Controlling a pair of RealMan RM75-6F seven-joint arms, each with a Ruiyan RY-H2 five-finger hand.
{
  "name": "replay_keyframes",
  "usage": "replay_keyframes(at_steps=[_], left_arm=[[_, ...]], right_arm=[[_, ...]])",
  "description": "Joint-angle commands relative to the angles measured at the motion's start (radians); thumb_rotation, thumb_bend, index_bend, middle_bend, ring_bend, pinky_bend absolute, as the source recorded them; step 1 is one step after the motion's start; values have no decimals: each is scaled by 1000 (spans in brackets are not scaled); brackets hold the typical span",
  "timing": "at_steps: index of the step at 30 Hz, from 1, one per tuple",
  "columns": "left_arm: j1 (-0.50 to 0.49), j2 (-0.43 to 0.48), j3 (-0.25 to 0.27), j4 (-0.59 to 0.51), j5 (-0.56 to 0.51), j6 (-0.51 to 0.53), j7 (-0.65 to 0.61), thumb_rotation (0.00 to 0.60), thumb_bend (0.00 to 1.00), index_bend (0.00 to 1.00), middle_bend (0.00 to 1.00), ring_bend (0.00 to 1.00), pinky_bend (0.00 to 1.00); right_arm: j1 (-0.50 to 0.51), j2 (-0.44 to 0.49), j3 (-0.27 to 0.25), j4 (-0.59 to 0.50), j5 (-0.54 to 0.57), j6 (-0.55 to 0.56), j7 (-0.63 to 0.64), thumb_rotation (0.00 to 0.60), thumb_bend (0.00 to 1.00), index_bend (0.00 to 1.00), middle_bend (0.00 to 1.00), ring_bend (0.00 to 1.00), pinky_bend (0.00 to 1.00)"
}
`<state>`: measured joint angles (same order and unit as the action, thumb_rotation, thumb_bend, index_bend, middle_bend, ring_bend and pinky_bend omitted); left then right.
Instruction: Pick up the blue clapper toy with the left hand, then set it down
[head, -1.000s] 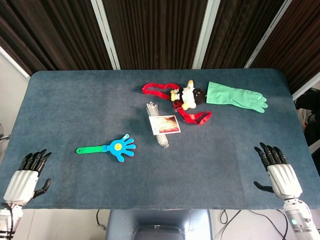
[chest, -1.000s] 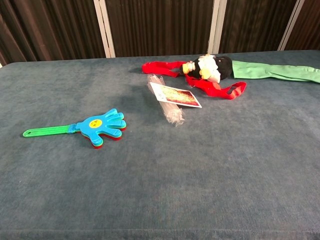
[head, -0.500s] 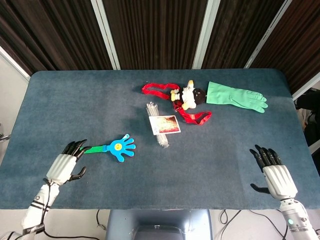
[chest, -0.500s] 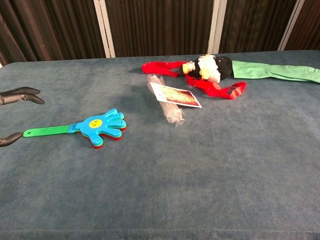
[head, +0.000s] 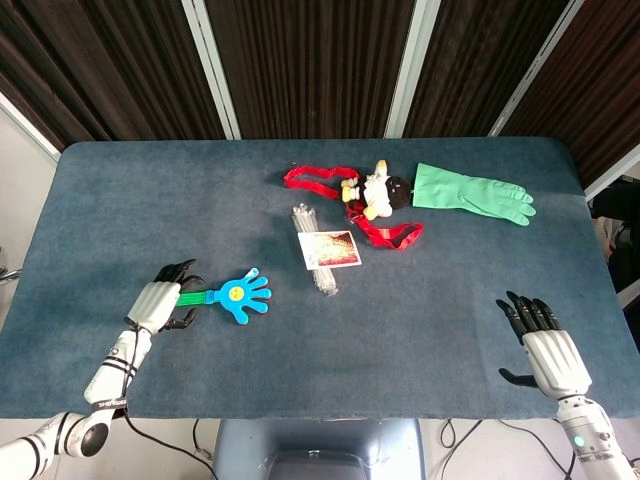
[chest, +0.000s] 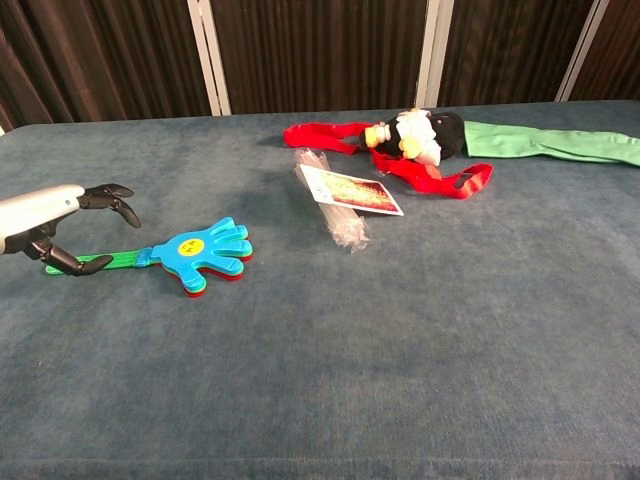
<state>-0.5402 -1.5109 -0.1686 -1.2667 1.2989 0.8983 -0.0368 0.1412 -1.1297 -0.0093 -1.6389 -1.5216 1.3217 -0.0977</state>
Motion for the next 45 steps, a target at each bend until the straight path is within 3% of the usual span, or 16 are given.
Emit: replay_keyframes(at_steps=[1, 15, 23, 35, 45], left_arm=[[-19, -18, -3, 33, -31, -29, 19, 600, 405, 283, 0, 0, 14], [-43, -40, 21, 87, -68, -75, 20, 600, 401, 284, 0, 0, 14], [-63, -72, 24, 119, -64, -76, 19, 600, 399, 368, 0, 0, 14], [-78, -101, 23, 143, -72, -73, 18, 600, 398, 383, 0, 0, 15], [-82, -121, 21, 170, -59, -60, -24, 600, 397, 552, 46, 0, 21]], right_arm=[[-1, 3, -1, -2, -4, 5, 5, 600, 185, 0, 0, 0, 0], [-4, 10, -3, -6, -8, 13, 17, 600, 185, 0, 0, 0, 0], [-3, 16, -5, -9, -9, 12, 22, 600, 186, 0, 0, 0, 0], [-6, 23, -5, -14, -9, 17, 26, 600, 185, 0, 0, 0, 0], [-5, 21, -4, -14, -4, 14, 23, 600, 185, 0, 0, 0, 0]])
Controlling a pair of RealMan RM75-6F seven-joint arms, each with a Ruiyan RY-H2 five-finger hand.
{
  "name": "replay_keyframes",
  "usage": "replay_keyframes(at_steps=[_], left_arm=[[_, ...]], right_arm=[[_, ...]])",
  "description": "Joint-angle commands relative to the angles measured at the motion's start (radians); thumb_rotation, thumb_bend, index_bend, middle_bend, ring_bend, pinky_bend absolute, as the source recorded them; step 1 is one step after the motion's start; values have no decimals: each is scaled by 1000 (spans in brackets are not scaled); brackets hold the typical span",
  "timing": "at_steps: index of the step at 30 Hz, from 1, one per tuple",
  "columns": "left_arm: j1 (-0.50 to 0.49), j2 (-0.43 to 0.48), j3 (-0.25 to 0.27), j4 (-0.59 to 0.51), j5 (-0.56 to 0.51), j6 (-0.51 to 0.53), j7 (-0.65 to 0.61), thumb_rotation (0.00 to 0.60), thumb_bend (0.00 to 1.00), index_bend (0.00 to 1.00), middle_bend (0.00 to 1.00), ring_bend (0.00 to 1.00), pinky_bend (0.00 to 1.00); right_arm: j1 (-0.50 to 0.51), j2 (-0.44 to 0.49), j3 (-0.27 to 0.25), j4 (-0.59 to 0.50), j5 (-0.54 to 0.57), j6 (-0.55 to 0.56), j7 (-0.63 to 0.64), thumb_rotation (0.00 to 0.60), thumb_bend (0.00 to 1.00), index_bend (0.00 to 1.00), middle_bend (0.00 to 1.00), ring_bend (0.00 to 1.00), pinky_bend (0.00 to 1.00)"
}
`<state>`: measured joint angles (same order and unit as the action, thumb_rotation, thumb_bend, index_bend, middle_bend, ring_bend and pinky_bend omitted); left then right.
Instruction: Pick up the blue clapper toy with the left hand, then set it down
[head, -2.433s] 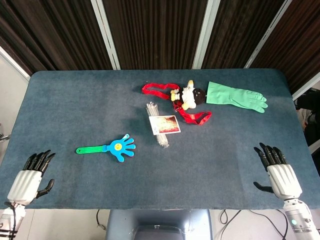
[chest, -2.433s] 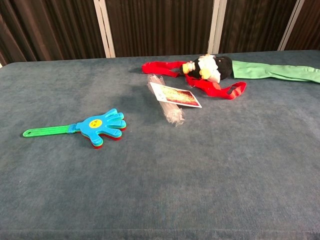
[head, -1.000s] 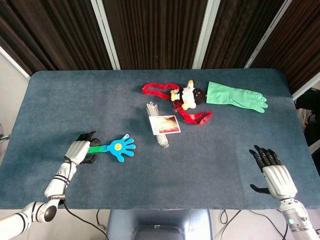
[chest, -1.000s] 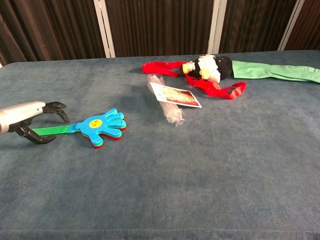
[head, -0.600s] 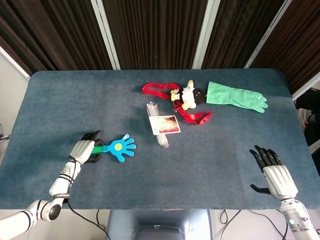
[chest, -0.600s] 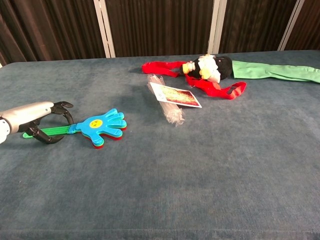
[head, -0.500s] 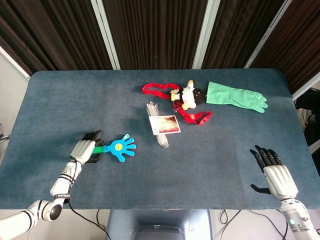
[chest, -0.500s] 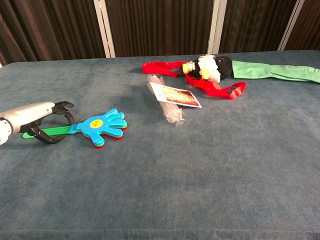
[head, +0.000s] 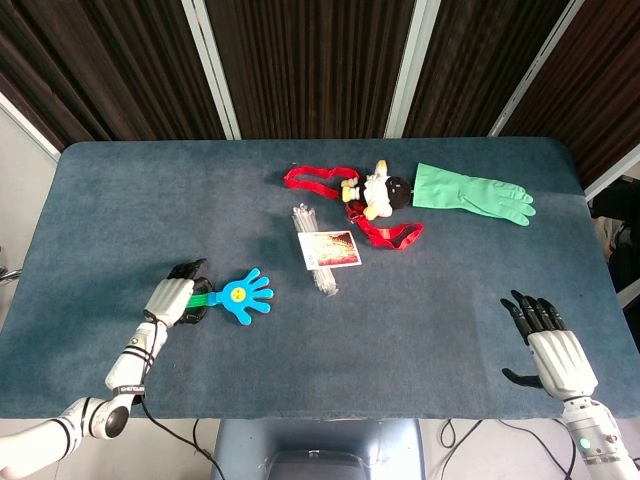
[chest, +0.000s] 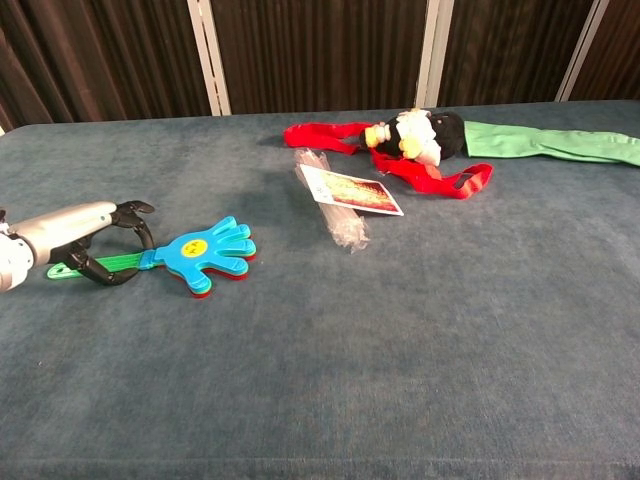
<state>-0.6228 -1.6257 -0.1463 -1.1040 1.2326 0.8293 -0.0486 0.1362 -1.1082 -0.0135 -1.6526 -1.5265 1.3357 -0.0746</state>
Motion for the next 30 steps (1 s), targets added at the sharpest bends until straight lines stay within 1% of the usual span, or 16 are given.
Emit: replay_keyframes(at_steps=[1, 5, 8, 10, 13, 19, 22, 24, 26, 28, 30], left_arm=[[2, -10, -2, 12, 12, 17, -22, 600, 393, 586, 71, 0, 24], [10, -28, -3, 38, 39, 51, -84, 600, 384, 693, 176, 13, 40], [15, -39, -2, 59, 63, 70, -149, 600, 388, 756, 268, 75, 58], [18, -43, -1, 71, 77, 80, -200, 600, 392, 787, 354, 153, 88], [21, -37, -1, 73, 90, 74, -286, 600, 394, 811, 454, 257, 104], [35, -52, -3, 112, 125, 121, -425, 600, 402, 849, 582, 342, 146], [39, -61, -2, 132, 142, 142, -487, 600, 405, 860, 624, 366, 165], [39, -61, -1, 136, 146, 144, -497, 600, 407, 862, 642, 378, 179], [39, -62, -1, 138, 149, 148, -508, 600, 415, 866, 673, 403, 217], [40, -65, -1, 144, 158, 159, -540, 600, 431, 873, 735, 457, 303], [46, -73, -1, 160, 169, 182, -594, 600, 445, 878, 784, 509, 412]], right_arm=[[0, 0, 0, 0, 2, -1, 0, 600, 185, 0, 0, 0, 0], [0, 0, 0, 0, 1, -1, 1, 600, 185, 0, 0, 0, 0], [0, 0, -1, -1, -1, -1, 1, 600, 185, 0, 0, 0, 0], [0, 0, -1, -1, -2, -1, 1, 600, 185, 0, 0, 0, 0], [0, 1, -2, -1, -2, -1, 3, 600, 185, 0, 0, 0, 0], [1, -1, -3, 0, -2, -3, 1, 600, 185, 0, 0, 0, 0], [2, -3, -3, 0, -2, -5, -1, 600, 185, 0, 0, 0, 0], [2, -3, -3, -1, -2, -5, -1, 600, 185, 0, 0, 0, 0], [2, -3, -3, -1, -2, -5, -1, 600, 185, 0, 0, 0, 0], [2, -3, -4, -1, -2, -6, -2, 600, 185, 0, 0, 0, 0], [3, -4, -4, 0, -1, -8, -2, 600, 185, 0, 0, 0, 0]])
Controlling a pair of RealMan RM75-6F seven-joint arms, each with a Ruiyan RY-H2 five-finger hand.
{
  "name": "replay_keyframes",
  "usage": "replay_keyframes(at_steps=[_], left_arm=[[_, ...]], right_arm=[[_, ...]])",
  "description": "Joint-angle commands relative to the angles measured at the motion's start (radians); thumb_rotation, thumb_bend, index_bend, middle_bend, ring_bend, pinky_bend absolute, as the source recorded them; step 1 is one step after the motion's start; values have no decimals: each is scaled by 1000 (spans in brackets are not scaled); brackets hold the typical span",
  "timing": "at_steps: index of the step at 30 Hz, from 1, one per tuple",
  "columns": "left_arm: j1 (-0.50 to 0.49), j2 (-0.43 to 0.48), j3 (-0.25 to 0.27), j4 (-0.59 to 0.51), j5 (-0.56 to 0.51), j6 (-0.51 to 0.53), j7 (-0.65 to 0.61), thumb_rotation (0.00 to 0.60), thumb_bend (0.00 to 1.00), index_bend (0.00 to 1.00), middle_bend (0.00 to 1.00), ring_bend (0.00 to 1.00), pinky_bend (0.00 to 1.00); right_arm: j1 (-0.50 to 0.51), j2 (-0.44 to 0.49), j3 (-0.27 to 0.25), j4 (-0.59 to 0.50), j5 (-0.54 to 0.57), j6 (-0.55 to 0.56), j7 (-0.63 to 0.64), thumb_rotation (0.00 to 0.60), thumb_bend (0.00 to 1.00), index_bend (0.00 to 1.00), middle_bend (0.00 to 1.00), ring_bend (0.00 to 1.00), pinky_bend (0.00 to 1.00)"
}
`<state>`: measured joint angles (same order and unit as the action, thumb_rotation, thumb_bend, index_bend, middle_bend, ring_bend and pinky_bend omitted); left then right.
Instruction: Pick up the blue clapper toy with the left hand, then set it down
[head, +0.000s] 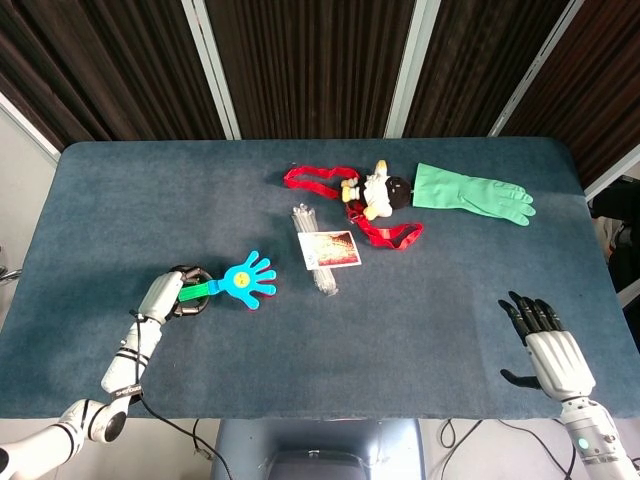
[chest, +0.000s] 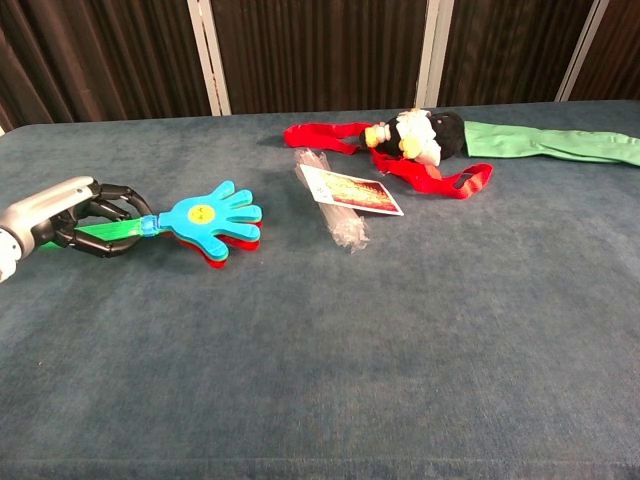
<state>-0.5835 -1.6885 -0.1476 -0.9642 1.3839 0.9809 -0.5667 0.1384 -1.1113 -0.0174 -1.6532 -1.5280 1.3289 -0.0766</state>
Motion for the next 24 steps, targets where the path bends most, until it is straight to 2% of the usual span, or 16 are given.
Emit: replay_keyframes(at_steps=[1, 3, 6, 8, 11, 14, 19, 24], left_arm=[[8, -13, 2, 28, 24, 37, -97, 600, 451, 879, 805, 527, 480], [8, -18, 5, 43, 38, 50, -145, 600, 460, 882, 834, 550, 606], [7, -20, 14, 57, 58, 66, -195, 600, 473, 888, 860, 611, 884], [6, -16, 22, 61, 74, 75, -222, 600, 478, 889, 862, 655, 987], [6, -21, 33, 78, 101, 109, -255, 600, 486, 889, 863, 688, 1000], [4, -16, 51, 81, 138, 142, -344, 600, 487, 889, 864, 704, 1000], [6, 5, 85, 91, 212, 239, -542, 600, 484, 911, 894, 757, 1000], [9, 69, 76, 33, 237, 337, -763, 600, 484, 933, 926, 814, 1000]], right_arm=[[1, -1, 0, 1, 1, -2, -1, 600, 186, 0, 0, 0, 0], [1, -2, -1, 1, 1, -4, -2, 600, 186, 0, 0, 0, 0], [2, -2, -1, 1, 1, -5, -3, 600, 185, 0, 0, 0, 0], [2, -2, -1, 1, 2, -5, -4, 600, 185, 0, 0, 0, 0], [2, -3, -2, 0, 2, -7, -5, 600, 185, 0, 0, 0, 0], [3, -4, -2, 1, 2, -7, -6, 600, 185, 0, 0, 0, 0], [5, -5, -5, 1, 2, -15, -8, 600, 186, 0, 0, 0, 0], [7, -2, -6, 0, 2, -18, -2, 600, 186, 0, 0, 0, 0]])
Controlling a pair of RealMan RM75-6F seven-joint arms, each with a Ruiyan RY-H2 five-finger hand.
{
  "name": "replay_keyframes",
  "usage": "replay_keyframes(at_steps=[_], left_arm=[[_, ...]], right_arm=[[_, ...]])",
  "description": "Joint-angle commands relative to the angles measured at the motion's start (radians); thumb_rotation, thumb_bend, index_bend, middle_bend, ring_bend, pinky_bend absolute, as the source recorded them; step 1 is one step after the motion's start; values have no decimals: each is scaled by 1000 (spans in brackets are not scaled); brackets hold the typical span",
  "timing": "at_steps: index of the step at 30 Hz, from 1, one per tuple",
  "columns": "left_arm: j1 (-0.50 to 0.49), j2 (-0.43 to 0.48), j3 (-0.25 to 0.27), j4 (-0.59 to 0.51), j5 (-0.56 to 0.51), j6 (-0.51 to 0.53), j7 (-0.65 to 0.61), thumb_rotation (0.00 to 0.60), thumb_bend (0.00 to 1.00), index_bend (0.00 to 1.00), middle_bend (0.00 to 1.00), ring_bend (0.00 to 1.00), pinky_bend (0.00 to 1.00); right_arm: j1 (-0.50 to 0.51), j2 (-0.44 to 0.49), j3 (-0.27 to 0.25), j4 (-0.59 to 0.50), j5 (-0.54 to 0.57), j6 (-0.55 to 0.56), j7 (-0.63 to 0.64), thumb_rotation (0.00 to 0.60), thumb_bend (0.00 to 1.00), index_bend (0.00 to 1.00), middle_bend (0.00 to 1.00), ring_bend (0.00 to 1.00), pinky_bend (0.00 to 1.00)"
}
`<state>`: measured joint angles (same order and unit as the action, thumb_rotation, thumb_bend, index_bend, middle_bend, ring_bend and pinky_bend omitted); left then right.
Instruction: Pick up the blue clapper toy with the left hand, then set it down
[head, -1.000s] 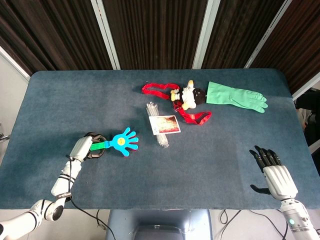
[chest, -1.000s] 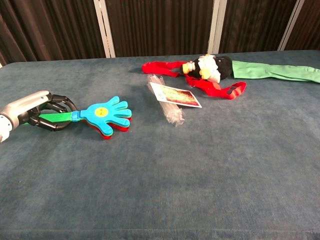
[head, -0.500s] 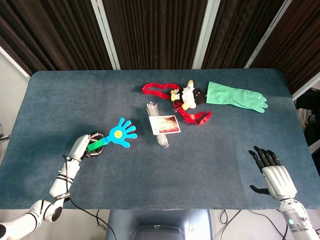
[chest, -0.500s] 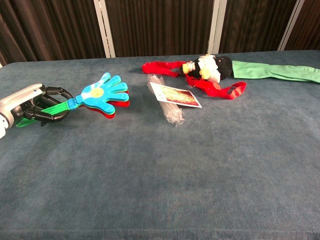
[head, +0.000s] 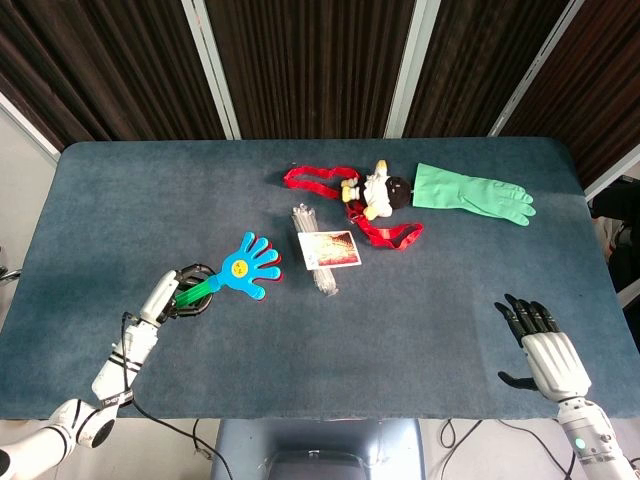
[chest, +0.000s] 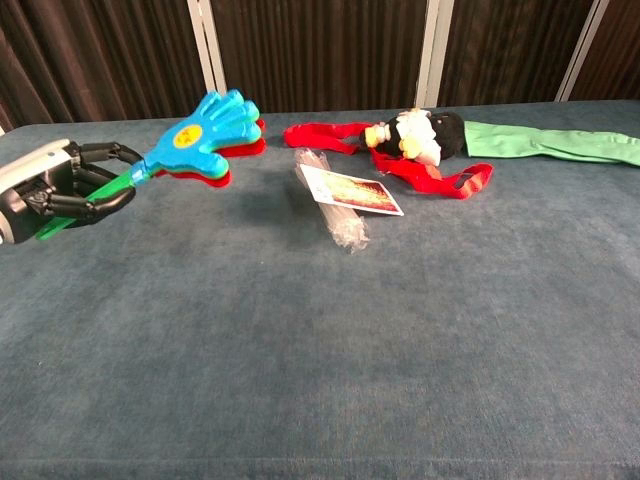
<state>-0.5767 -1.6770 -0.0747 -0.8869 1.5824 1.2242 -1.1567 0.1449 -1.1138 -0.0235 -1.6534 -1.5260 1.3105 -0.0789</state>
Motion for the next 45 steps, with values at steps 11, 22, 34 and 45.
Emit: replay_keyframes(at_steps=[11, 22, 34, 45], left_arm=[[21, 243, -72, -275, -28, 165, -685, 600, 483, 949, 951, 819, 1000], [-26, 63, 102, 52, 119, 39, 62, 600, 479, 953, 960, 816, 1000], [-26, 161, 15, -111, -2, 44, -63, 600, 481, 953, 960, 807, 1000], [48, 293, -156, -309, -138, 88, -874, 600, 481, 955, 962, 788, 1000]], right_arm=[[6, -6, -5, 0, 2, -15, -14, 600, 185, 0, 0, 0, 0], [5, 0, -4, -1, 3, -11, -5, 600, 185, 0, 0, 0, 0], [7, -2, -2, -2, 13, -18, -8, 600, 185, 0, 0, 0, 0], [6, -2, -3, -3, 15, -18, -10, 600, 185, 0, 0, 0, 0]])
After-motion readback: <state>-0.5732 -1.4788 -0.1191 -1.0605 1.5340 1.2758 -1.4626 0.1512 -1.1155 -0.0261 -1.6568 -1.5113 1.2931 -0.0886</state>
